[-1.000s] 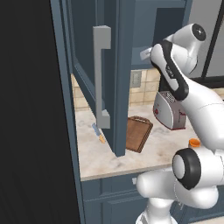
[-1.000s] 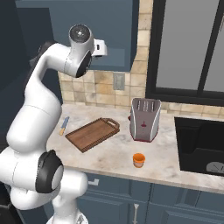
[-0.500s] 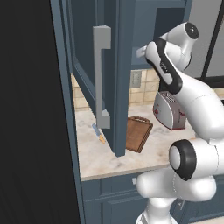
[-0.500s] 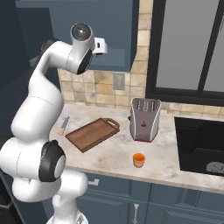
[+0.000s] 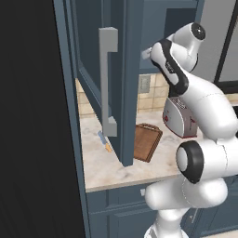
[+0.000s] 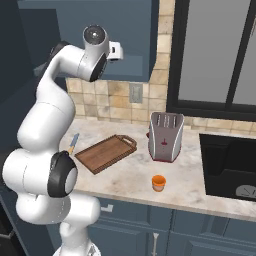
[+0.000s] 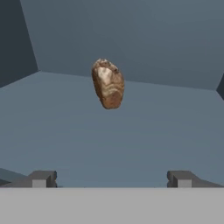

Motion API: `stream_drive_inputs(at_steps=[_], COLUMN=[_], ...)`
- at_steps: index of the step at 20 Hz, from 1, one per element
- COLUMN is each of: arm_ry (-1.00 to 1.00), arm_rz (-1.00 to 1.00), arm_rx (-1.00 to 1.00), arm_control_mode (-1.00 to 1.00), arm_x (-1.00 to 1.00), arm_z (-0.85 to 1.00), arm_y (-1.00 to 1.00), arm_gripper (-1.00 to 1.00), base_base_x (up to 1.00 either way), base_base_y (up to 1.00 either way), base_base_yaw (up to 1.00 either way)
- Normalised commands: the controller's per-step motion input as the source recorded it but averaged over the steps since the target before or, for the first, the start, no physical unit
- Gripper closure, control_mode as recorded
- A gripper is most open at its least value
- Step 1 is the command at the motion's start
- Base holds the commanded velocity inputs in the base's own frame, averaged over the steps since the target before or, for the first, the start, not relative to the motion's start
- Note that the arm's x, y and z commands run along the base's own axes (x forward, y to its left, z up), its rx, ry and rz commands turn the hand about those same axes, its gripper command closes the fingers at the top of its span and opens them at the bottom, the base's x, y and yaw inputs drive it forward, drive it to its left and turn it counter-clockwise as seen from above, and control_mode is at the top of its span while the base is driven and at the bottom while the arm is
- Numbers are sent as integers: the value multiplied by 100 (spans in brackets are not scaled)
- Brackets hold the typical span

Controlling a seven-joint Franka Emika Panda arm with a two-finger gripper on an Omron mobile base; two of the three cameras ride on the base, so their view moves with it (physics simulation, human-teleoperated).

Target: Pick the bread, place it on the cutting board, pick the jam, place it on the counter, and close the cabinet.

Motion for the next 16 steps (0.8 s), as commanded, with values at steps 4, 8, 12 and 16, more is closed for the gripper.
stream_drive_inputs(at_steps=[4, 8, 12, 16], arm_ry=[0, 0, 0, 0], arm_rz=[0, 0, 0, 0], arm_rx=[0, 0, 0, 0], arm_control_mode=[-100, -100, -100, -100], arm_x=[21, 22, 23, 24], arm_z=[0, 0, 0, 0], arm_y=[8, 14, 8, 4], arm_gripper=[-100, -100, -100, -100], base_base_x=[0, 0, 0, 0], base_base_y=[0, 0, 0, 0], base_base_yaw=[0, 0, 0, 0])
